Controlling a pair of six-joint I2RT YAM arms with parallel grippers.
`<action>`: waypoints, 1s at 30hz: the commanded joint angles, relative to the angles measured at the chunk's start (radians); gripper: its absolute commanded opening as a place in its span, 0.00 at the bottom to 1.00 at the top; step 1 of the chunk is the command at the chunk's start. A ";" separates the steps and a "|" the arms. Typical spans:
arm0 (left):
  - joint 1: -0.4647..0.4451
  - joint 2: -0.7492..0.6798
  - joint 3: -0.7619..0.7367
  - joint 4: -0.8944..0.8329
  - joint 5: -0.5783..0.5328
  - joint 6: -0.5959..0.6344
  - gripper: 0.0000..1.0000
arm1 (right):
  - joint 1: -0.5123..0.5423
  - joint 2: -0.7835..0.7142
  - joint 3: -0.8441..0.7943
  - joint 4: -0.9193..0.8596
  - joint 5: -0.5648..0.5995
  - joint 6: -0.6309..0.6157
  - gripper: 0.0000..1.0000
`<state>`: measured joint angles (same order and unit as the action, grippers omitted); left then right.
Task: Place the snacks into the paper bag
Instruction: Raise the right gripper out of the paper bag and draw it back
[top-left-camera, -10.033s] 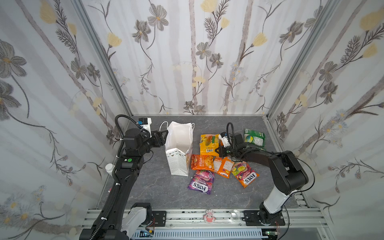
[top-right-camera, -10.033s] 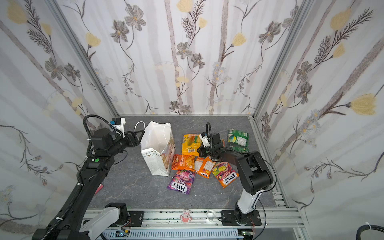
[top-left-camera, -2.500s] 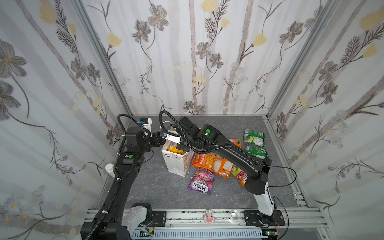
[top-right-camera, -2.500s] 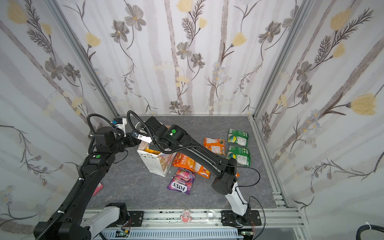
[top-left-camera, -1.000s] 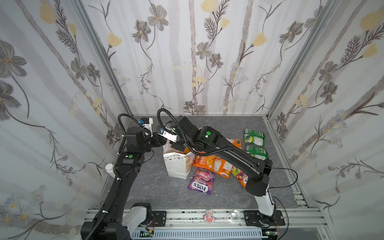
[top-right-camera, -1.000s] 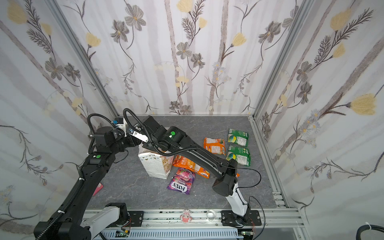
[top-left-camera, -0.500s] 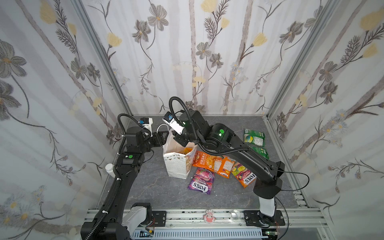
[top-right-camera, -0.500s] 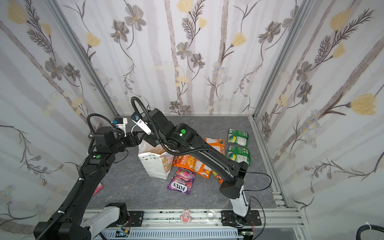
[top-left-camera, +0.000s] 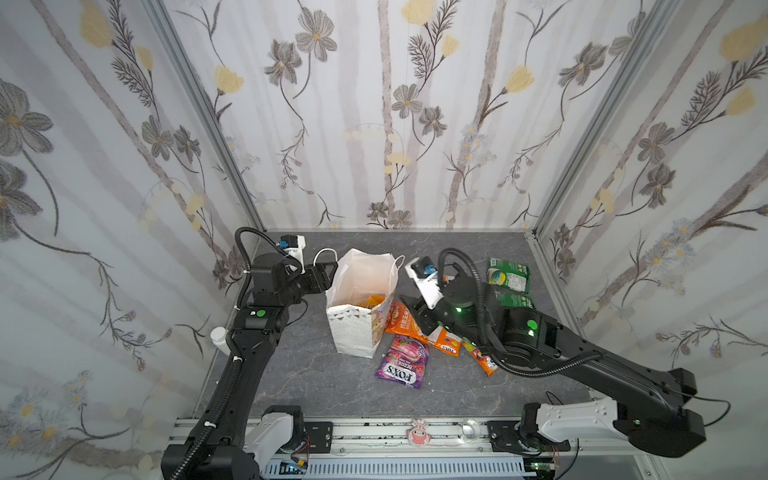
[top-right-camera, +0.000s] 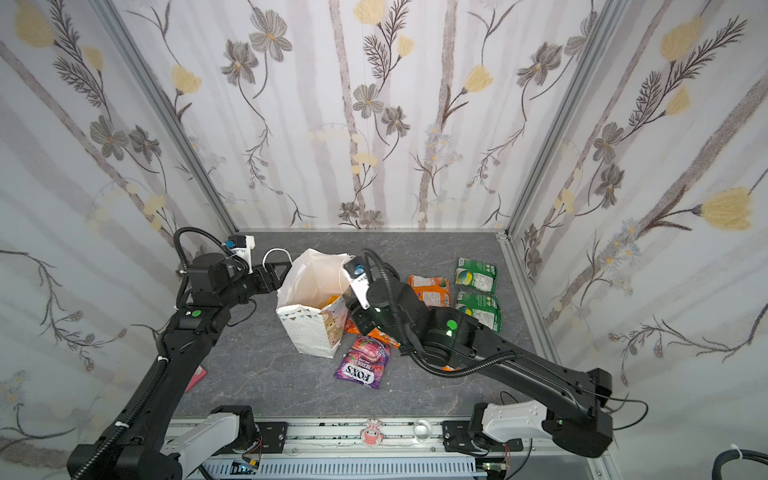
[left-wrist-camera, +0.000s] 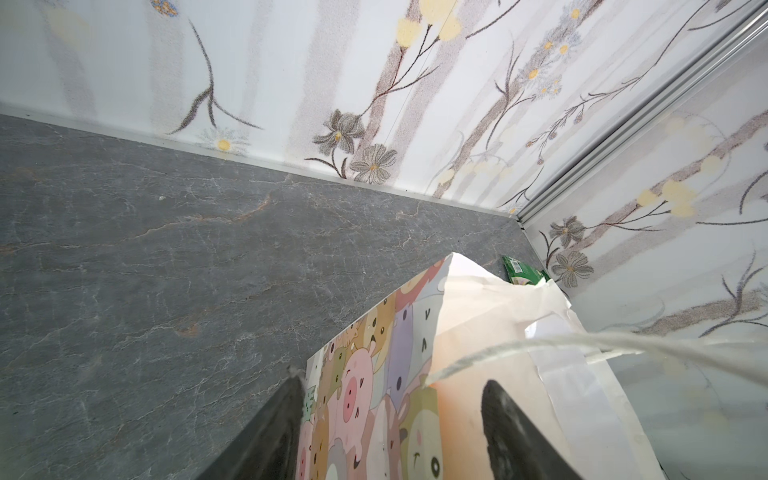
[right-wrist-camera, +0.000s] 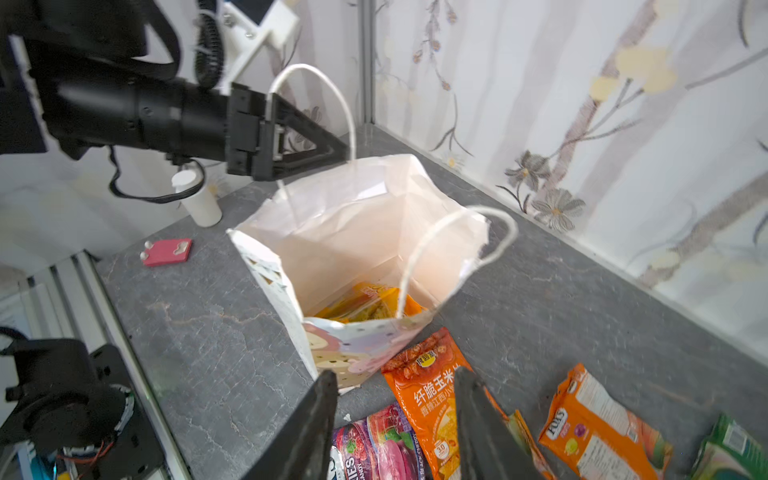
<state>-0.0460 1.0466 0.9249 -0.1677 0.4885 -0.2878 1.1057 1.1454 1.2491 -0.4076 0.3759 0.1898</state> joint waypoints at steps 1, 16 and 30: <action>0.001 0.000 0.006 0.020 -0.009 0.001 0.67 | -0.119 -0.133 -0.268 0.275 -0.119 0.237 0.50; 0.003 -0.003 -0.006 0.040 -0.006 -0.004 0.67 | -0.362 0.187 -0.477 0.693 -0.513 0.382 0.49; 0.003 -0.026 -0.012 0.054 0.013 -0.004 0.67 | -0.395 0.519 -0.249 0.748 -0.723 0.373 0.43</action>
<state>-0.0448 1.0290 0.9157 -0.1532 0.4915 -0.2882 0.7086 1.6230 0.9623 0.3027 -0.2741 0.5674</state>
